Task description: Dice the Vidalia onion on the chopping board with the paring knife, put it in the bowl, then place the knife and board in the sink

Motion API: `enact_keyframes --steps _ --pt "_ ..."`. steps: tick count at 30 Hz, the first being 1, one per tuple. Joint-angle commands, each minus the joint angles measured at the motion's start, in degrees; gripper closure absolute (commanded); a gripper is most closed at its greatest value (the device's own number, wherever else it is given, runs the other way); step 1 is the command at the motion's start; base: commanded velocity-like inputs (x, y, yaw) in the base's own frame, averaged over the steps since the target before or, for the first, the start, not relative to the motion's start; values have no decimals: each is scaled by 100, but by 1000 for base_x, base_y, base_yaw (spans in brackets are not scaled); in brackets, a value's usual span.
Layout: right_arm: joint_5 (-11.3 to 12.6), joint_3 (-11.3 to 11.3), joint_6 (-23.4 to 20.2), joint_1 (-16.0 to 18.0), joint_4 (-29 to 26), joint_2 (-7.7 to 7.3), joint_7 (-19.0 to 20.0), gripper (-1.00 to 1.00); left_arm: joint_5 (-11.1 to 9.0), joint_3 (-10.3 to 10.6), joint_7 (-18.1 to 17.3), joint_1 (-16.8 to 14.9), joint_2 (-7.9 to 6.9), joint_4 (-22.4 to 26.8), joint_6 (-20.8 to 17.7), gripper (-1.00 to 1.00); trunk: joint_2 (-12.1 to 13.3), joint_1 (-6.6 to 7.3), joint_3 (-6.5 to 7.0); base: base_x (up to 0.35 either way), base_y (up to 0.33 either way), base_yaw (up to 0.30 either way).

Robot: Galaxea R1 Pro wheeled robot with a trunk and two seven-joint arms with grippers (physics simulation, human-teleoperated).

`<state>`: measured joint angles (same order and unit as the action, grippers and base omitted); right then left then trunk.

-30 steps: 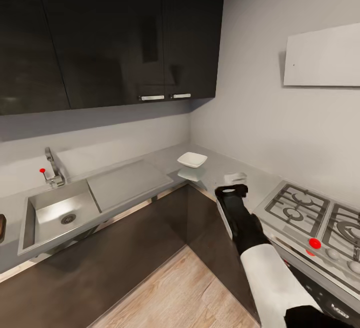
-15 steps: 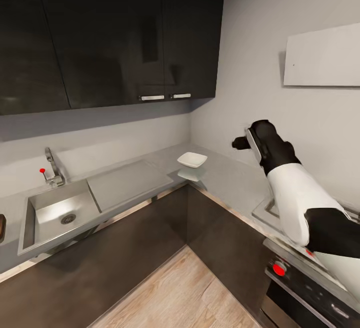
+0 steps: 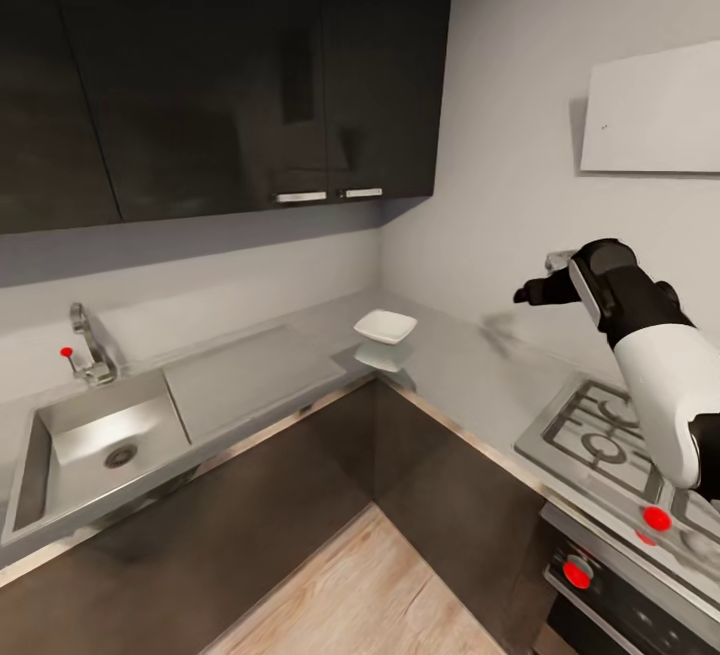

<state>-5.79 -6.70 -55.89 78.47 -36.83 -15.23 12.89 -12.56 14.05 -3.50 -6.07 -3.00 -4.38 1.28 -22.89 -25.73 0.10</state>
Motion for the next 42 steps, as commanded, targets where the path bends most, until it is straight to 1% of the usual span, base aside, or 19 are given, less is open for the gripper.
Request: enact_keyframes --steps 1,9,16,21,28,37,42 --pt "-62 -34 -18 1 -3 -7 54 -100 -61 46 -33 -7 1 -19 13 -100 -3 -5 -2 316 0 0" --pt "-55 -74 -19 0 28 9 55 -100 -62 45 -37 -9 1 -19 13 -100 -3 -5 -2 319 0 0" --pt "-54 -77 -19 -2 220 19 60 -100 -62 45 -37 -8 1 -19 13 -100 -3 -5 -2 319 -81 0" --pt "-58 -77 -19 -9 237 26 58 -100 -62 45 -37 -9 1 -19 17 -100 -3 -5 -2 320 -114 0" --pt "-63 -77 -19 -15 238 25 56 -100 -62 45 -37 -9 1 -18 20 -100 -3 -5 -2 312 -15 0" --pt "-63 -85 -19 -33 242 37 55 -100 -62 45 -37 -6 1 -19 15 -100 -3 -5 -2 61 0 0" --pt "-63 -84 -13 -34 240 32 48 -100 -62 45 -37 -8 1 -19 15 -100 -3 -5 -2 247 35 0"
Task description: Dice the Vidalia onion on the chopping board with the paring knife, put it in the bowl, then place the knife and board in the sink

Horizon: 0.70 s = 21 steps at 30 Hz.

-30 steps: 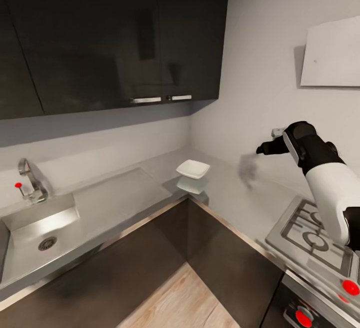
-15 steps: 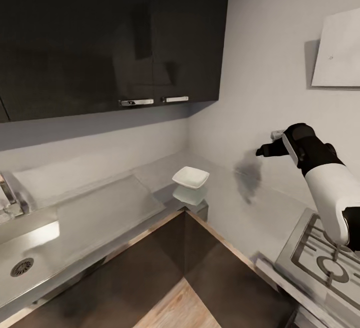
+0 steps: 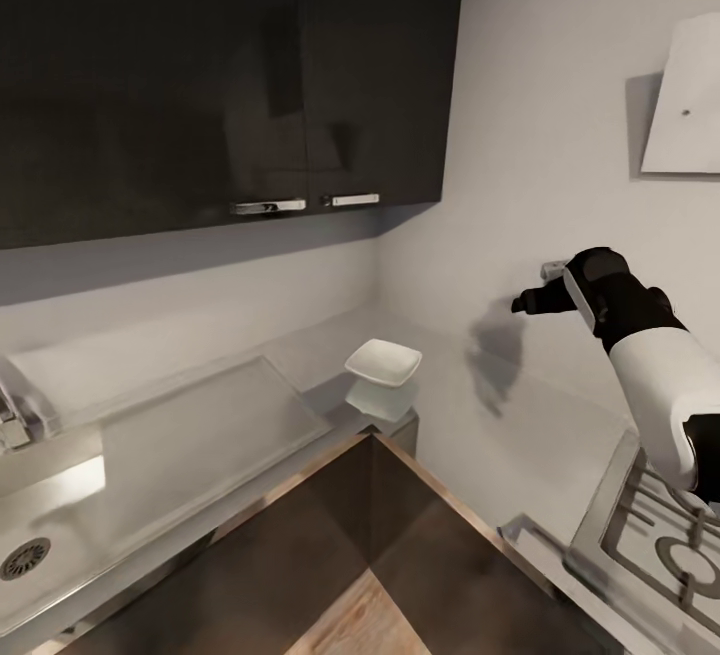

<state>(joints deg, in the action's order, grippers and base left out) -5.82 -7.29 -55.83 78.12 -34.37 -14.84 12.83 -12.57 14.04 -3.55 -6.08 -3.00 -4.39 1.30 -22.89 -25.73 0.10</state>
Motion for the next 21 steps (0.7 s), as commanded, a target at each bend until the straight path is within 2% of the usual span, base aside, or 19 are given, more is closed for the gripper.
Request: enact_keyframes --steps 1,16,21 --pt "-60 -26 -17 1 -7 -8 54 -100 -61 46 -32 -7 3 -18 13 -100 -3 -5 -2 291 70 0" --pt "-60 -27 -17 -1 -1 7 53 -100 -61 46 -32 -7 35 -18 11 -100 -3 -5 -2 288 19 0" --pt "-60 -27 -16 -4 1 22 56 -100 -61 46 -32 -7 36 -18 11 -100 -3 -5 -2 73 0 0"
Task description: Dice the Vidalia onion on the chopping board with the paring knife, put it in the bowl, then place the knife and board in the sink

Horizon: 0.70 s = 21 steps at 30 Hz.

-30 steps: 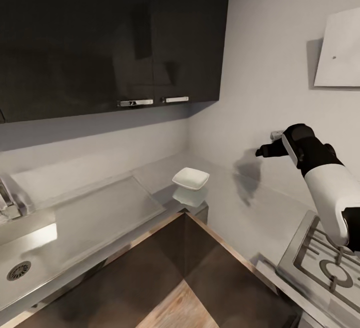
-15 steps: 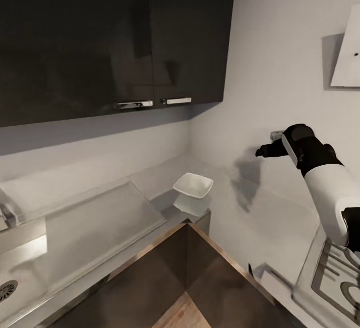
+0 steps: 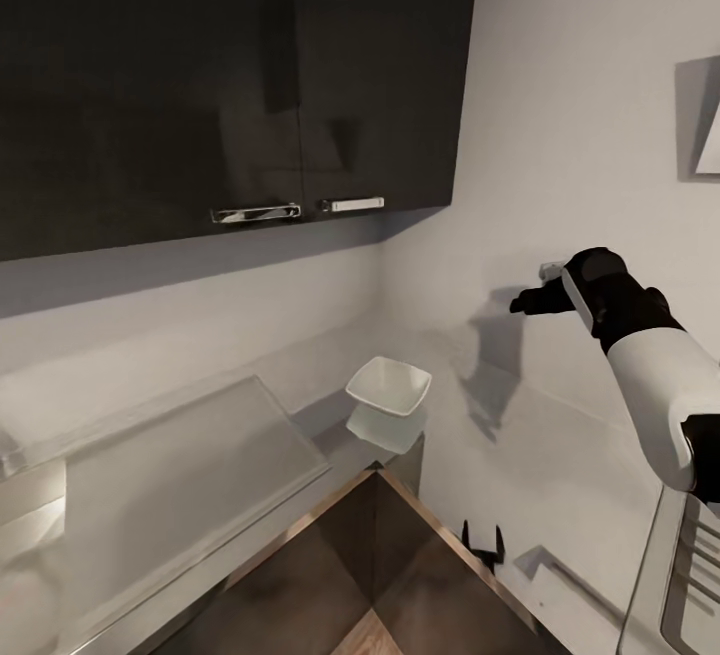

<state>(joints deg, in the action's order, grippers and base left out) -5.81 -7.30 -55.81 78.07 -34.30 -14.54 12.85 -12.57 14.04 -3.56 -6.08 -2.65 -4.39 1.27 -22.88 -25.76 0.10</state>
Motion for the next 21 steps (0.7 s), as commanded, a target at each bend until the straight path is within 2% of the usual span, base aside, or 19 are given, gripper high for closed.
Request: enact_keyframes --steps 1,6,11,21 --pt "-59 -26 -18 0 -6 -7 56 -100 -61 46 -31 -7 1 -18 13 -100 -4 -2 -2 9 0 0" --pt "-53 -26 -22 2 -10 24 60 -100 -61 46 -31 -7 1 -18 13 -100 -4 -2 -2 2 0 0" --pt "-52 -26 -26 -2 -7 150 60 -100 -61 46 -31 -6 1 -18 13 -100 -4 -2 -3 0 0 11" --pt "-52 -26 -27 -2 -6 179 60 -100 -61 46 -31 -7 1 -18 13 -100 -4 -2 -48 0 0 185"
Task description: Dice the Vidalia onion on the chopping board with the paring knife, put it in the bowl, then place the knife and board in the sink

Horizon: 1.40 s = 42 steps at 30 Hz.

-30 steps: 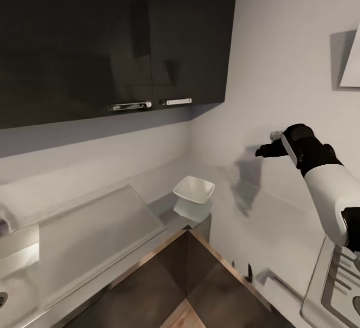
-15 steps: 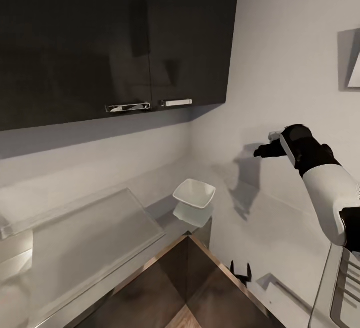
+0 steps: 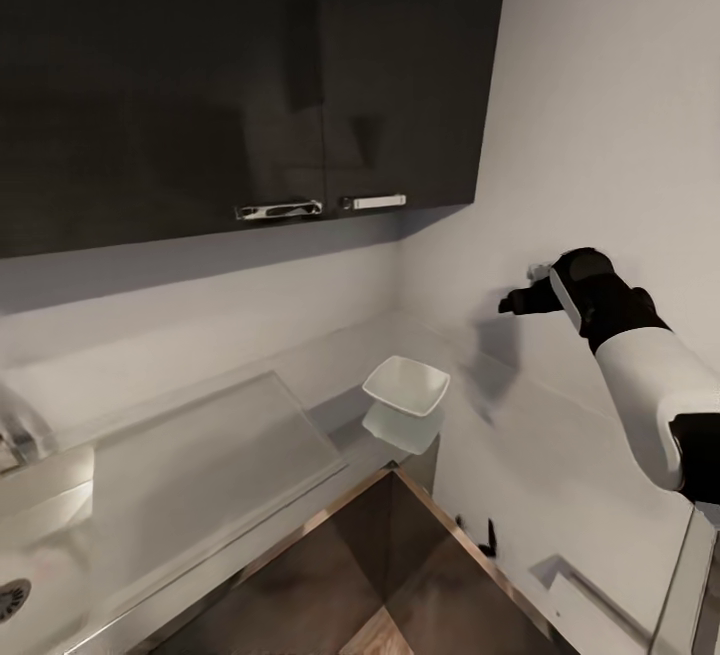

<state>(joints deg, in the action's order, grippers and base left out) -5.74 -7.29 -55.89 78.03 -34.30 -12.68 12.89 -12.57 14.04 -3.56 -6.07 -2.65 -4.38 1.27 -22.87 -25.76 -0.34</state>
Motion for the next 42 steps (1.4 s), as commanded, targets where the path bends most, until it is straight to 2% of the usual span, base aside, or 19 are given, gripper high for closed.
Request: enact_keyframes --steps 1,10,15,21,42 --pt "-59 -26 -18 1 -7 4 56 -100 -61 46 -31 -8 1 -19 13 -100 -5 -2 -9 0 0 224" --pt "-59 -24 -17 -7 -7 82 52 -100 -61 46 -31 -8 1 -19 13 -100 -5 -2 -37 0 0 166" --pt "-65 -18 -9 -7 -5 52 49 -100 -61 46 -31 -5 1 -19 13 -100 -5 -2 -45 0 0 14" --pt "-68 -18 46 -22 490 51 55 -100 -61 46 -31 -8 7 -19 13 -100 -5 -2 -59 0 0 0" --pt "-52 -18 56 -21 623 92 82 -100 -61 46 -31 -6 2 -19 13 -100 -5 -2 -74 0 0 0"
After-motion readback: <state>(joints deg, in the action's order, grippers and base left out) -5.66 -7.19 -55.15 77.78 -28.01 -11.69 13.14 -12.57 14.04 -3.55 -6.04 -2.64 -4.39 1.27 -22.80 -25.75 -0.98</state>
